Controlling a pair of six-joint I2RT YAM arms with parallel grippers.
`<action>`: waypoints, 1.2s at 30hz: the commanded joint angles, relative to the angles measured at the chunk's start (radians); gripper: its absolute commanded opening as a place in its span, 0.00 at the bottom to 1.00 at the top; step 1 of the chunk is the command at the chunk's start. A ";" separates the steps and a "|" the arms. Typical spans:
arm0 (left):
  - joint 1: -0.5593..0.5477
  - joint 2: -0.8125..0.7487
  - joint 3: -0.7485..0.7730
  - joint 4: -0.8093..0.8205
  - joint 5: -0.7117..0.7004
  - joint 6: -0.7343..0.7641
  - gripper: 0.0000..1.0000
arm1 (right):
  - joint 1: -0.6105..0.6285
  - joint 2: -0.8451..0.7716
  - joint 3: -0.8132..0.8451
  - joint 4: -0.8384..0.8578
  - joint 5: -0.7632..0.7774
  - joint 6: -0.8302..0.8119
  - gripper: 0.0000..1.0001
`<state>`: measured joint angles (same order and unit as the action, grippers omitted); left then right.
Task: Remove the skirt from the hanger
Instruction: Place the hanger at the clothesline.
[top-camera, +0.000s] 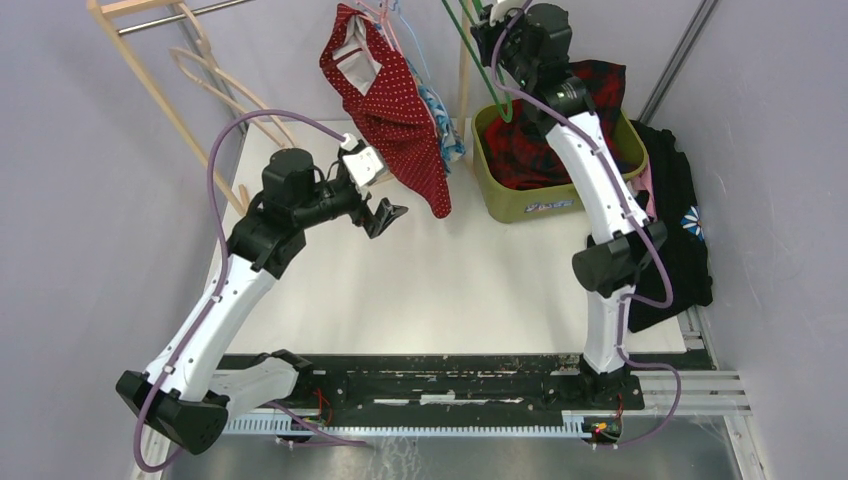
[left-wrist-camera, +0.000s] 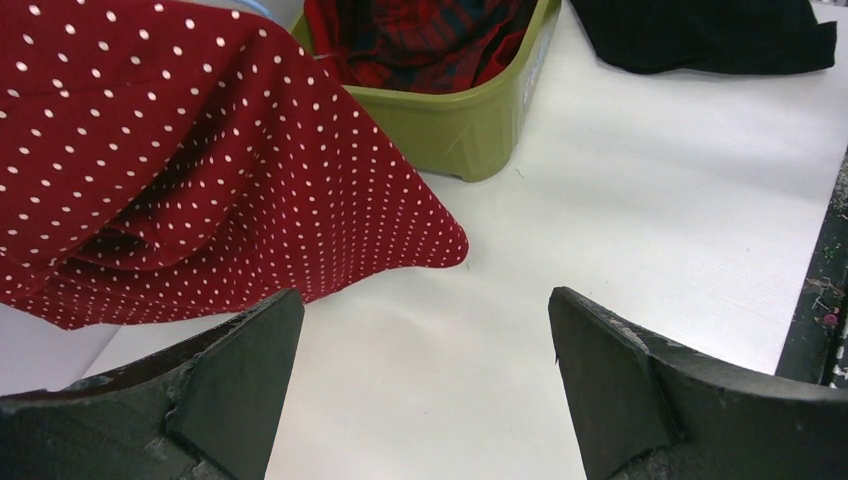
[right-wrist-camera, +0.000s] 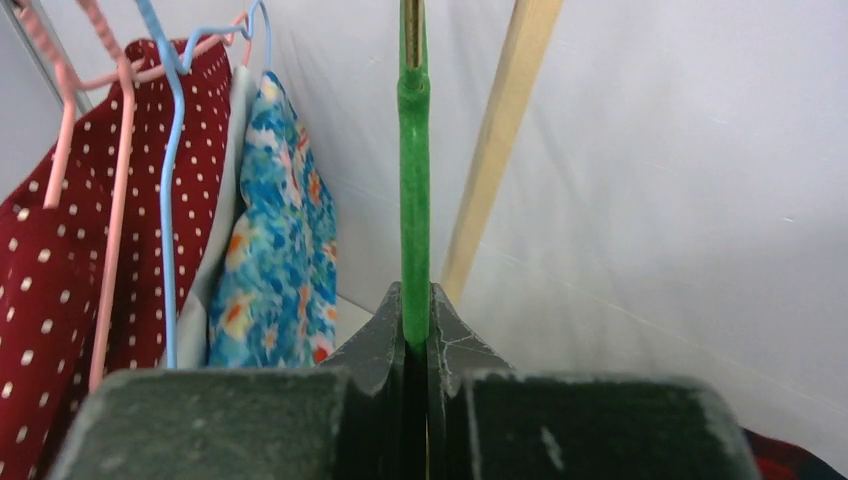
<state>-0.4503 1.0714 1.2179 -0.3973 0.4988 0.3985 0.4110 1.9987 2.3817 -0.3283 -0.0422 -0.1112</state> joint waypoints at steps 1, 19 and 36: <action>-0.001 0.012 0.051 -0.008 -0.024 0.030 0.99 | -0.005 0.111 0.149 0.113 -0.084 0.134 0.01; 0.003 0.108 0.071 0.021 -0.252 -0.114 0.81 | -0.010 0.239 0.222 0.201 -0.086 0.199 0.01; 0.214 0.520 0.254 0.182 -0.454 -0.463 0.03 | -0.065 0.247 0.158 0.260 -0.169 0.280 0.01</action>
<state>-0.2466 1.5188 1.3636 -0.3149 0.1646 0.0254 0.3573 2.2753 2.5240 -0.1795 -0.1879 0.1120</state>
